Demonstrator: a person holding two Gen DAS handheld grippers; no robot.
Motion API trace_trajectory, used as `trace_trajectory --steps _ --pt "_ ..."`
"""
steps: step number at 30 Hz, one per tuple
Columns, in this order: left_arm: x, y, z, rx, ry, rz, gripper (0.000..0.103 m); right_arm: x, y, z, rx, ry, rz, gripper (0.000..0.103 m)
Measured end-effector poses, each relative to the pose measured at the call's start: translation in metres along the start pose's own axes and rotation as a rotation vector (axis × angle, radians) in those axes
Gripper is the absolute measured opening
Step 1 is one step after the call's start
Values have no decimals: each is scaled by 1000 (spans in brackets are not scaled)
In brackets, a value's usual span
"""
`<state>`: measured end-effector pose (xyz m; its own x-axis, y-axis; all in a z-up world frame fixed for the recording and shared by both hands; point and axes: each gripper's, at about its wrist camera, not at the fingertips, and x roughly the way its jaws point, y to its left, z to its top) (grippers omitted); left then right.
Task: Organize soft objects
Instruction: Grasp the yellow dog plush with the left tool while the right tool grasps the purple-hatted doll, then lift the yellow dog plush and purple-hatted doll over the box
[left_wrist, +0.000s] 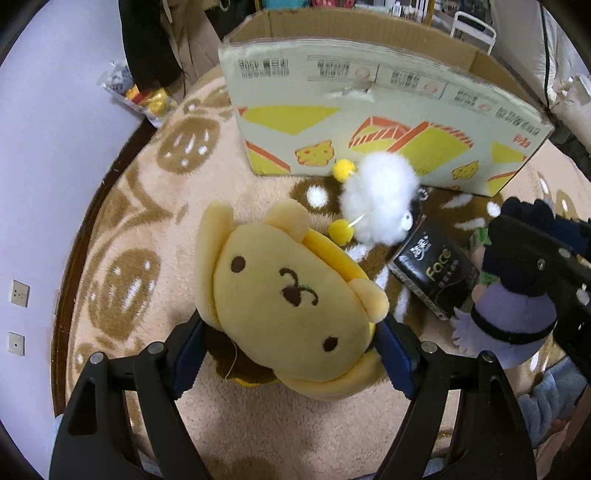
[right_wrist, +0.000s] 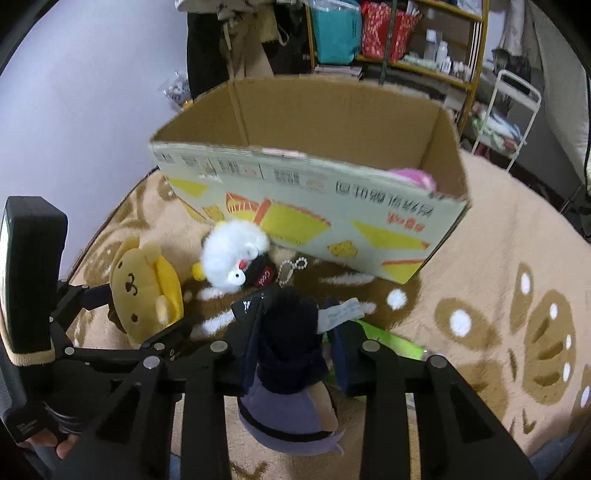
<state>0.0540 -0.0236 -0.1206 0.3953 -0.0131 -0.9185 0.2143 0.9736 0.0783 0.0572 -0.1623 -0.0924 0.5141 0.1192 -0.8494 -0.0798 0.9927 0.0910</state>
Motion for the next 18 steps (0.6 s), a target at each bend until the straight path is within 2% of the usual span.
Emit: trace_trajectory --steps 3,6,10,15,18 --pt "-18 -6 -2 23 -48 15 80 -18 -3 2 6 -54 -1 35" --pt "-35 -11 -5 39 -95 18 80 -34 -7 2 6 -115 -39 34" --pt "-57 -14 -9 45 -164 13 80 -47 -15 4 31 -174 -33 34" --pt "-86 -10 -8 36 -276 -7 80 -73 -16 11 37 -311 -40 34" --pt "-93 -8 -5 40 -314 9 80 -85 -17 12 28 -377 -38 34"
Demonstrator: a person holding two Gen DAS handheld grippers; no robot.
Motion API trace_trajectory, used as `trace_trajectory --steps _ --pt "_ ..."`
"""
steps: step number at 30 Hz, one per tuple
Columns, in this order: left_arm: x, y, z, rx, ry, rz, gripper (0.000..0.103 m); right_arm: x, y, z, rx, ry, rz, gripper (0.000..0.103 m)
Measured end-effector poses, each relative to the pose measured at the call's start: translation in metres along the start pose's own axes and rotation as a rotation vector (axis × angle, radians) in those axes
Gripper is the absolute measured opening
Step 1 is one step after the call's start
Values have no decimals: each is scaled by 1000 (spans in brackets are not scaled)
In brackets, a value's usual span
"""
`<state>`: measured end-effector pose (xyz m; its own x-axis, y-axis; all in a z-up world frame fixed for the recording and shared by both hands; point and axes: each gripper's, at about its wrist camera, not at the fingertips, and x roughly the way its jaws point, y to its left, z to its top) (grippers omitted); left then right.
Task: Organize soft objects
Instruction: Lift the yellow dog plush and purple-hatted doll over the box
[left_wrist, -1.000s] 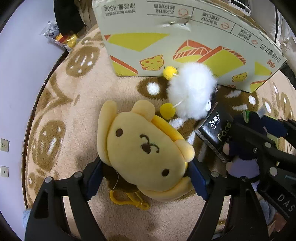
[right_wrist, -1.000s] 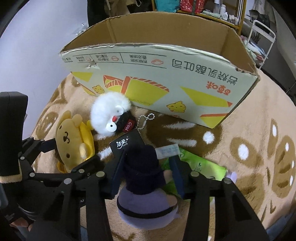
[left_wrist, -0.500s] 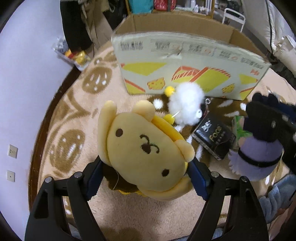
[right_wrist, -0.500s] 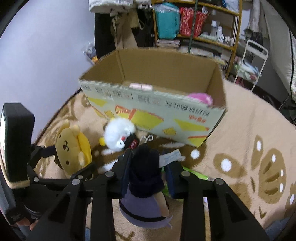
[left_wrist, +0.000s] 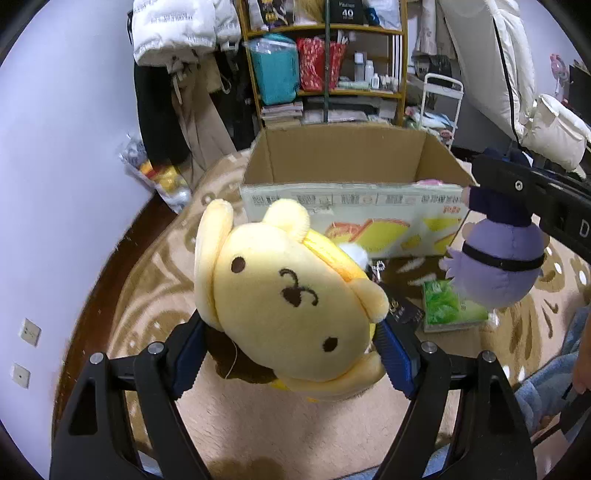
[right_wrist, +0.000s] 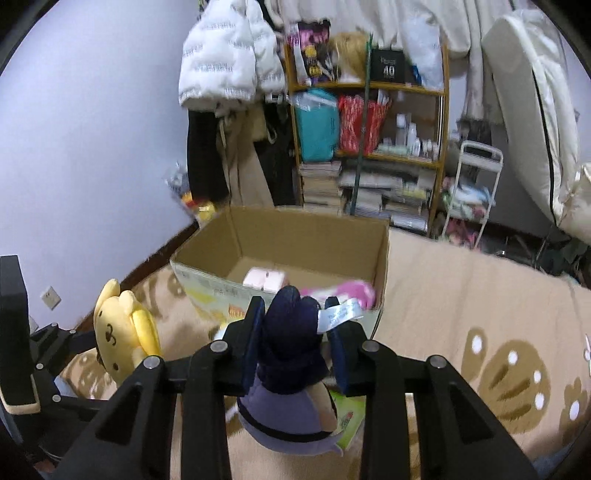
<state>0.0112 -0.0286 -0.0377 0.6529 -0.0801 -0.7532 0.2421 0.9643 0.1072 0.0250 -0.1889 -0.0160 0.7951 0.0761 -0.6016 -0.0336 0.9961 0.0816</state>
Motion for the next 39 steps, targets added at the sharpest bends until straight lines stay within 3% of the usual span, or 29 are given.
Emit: trace_trajectory --steps 13,21,27,33,39 --pt "-7 4 12 -6 -89 -2 80 -9 -15 15 45 -86 -4 35" --pt "-29 -3 22 4 -238 30 80 -13 -21 27 49 -143 6 35" --pt "-30 -8 48 21 -309 9 80 -11 -32 45 114 -174 54 35" --pt "-22 -12 78 71 -353 51 80 -5 -42 61 121 -225 55 35" --pt "-6 -11 110 82 -361 43 81 17 -51 71 130 -195 55 35"
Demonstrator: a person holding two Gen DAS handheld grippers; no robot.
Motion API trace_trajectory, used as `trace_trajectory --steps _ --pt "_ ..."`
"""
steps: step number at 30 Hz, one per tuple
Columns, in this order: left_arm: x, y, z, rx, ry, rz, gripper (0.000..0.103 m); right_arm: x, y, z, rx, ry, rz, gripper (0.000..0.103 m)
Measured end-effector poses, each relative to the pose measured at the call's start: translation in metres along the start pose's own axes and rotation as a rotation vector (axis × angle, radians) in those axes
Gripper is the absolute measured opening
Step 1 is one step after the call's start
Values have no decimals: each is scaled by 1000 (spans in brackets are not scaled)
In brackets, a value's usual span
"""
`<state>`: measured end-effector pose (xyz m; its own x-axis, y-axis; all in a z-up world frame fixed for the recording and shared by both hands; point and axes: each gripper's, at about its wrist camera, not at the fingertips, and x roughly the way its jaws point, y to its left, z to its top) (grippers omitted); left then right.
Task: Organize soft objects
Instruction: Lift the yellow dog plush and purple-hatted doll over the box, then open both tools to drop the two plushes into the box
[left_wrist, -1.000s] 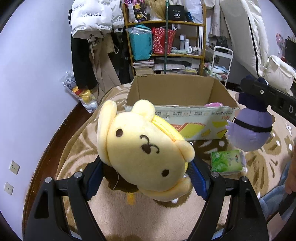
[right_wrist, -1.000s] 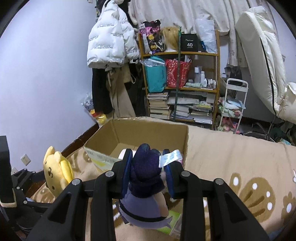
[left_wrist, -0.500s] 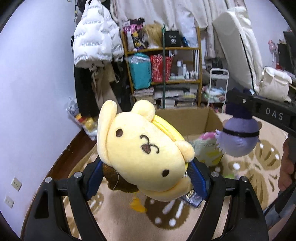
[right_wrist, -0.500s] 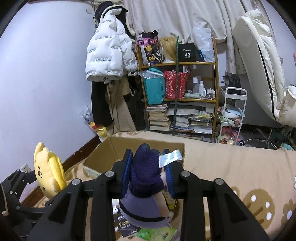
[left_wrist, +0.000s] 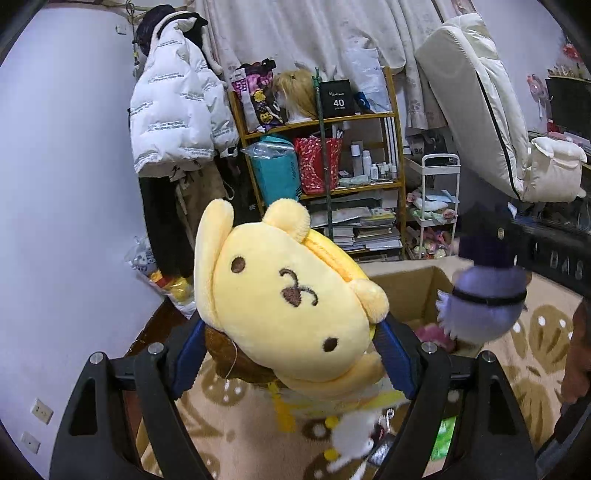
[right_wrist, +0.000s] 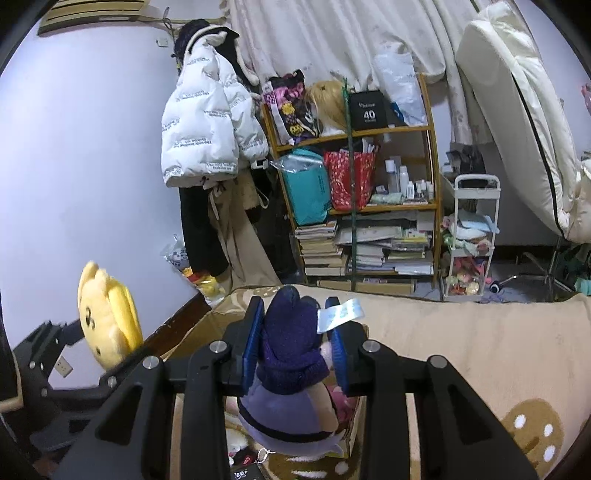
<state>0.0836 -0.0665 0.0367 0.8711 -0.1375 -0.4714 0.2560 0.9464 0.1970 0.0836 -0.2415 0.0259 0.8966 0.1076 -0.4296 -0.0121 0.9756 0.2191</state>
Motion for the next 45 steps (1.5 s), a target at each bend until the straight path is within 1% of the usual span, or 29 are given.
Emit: trace_trajectory --steps 2,5,11,15,19,22,24,25,31,33,36,39,40,42,45 --pt "7 0 5 2 -12 -20 81 6 -4 0 7 10 5 35" --pt "16 -1 7 5 -12 -29 81 14 -4 0 -10 18 -4 36" --pt "33 0 -6 -19 36 -49 81 28 2 -3 -65 28 -27 37" --pt "41 -3 -12 -33 59 -73 82 39 6 -7 -103 54 -56 38" --pt "48 -9 -19 -24 80 -84 82 46 4 -13 -105 82 -53 39" --pt "53 -11 -21 -26 99 -88 86 47 1 -15 -97 91 -46 41" --pt "56 -10 -23 -42 113 -83 96 48 -2 -15 -89 95 -43 45" --pt "58 -9 -24 -54 118 -75 98 48 -3 -15 -85 99 -41 47" --pt "66 -2 -29 -85 161 -63 98 57 -7 -21 -60 161 -27 48" --pt "67 0 -31 -96 174 -63 98 57 -7 -22 -60 169 -23 49" --pt "65 2 -33 -88 185 -49 98 55 -6 -22 -64 173 -19 64" --pt "62 1 -34 -62 205 -31 98 50 -4 -22 -69 162 -16 71" --pt "60 2 -34 -64 206 -25 98 47 -3 -22 -72 159 -14 77" --pt "55 4 -35 -74 214 -25 98 43 0 -22 -83 150 -18 83" --pt "48 8 -38 -86 224 -22 98 34 4 -21 -95 142 -23 88"
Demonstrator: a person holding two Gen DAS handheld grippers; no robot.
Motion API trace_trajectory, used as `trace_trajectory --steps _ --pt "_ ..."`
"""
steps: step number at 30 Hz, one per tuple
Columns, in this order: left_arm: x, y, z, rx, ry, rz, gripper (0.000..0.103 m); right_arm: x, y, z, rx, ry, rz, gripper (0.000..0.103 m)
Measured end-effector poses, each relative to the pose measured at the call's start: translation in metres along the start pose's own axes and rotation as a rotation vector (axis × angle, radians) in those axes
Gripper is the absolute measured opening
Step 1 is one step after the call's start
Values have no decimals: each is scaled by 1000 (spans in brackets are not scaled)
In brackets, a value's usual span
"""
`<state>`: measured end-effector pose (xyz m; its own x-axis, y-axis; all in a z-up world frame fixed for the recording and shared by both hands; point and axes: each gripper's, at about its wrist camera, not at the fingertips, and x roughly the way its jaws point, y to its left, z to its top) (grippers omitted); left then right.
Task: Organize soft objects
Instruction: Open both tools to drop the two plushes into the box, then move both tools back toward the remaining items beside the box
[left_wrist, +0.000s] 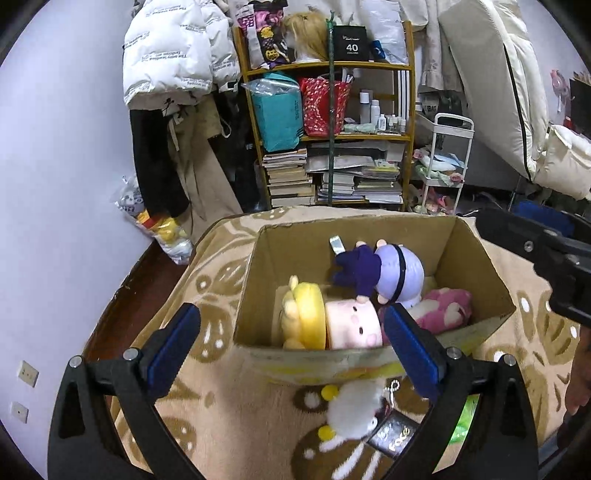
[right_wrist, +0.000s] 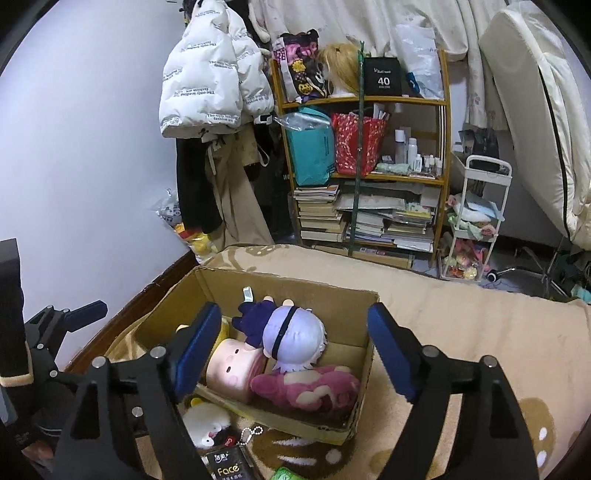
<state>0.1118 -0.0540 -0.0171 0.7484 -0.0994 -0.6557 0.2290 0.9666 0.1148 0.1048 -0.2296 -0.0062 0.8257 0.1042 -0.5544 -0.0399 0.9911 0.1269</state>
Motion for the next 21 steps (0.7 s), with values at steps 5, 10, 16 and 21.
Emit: trace_trajectory --steps 5,10,16,21 --pt "-11 5 -7 -14 17 10 98 -15 1 -2 17 -9 -16 97" --pt "-19 7 -16 -8 72 19 98 -29 2 -8 17 5 -34 97" --pt "-28 9 -30 -19 121 2 98 -42 6 -17 21 27 -39 97" --pt "-36 10 -42 -19 147 -2 98 -52 8 -27 21 41 -48 97"
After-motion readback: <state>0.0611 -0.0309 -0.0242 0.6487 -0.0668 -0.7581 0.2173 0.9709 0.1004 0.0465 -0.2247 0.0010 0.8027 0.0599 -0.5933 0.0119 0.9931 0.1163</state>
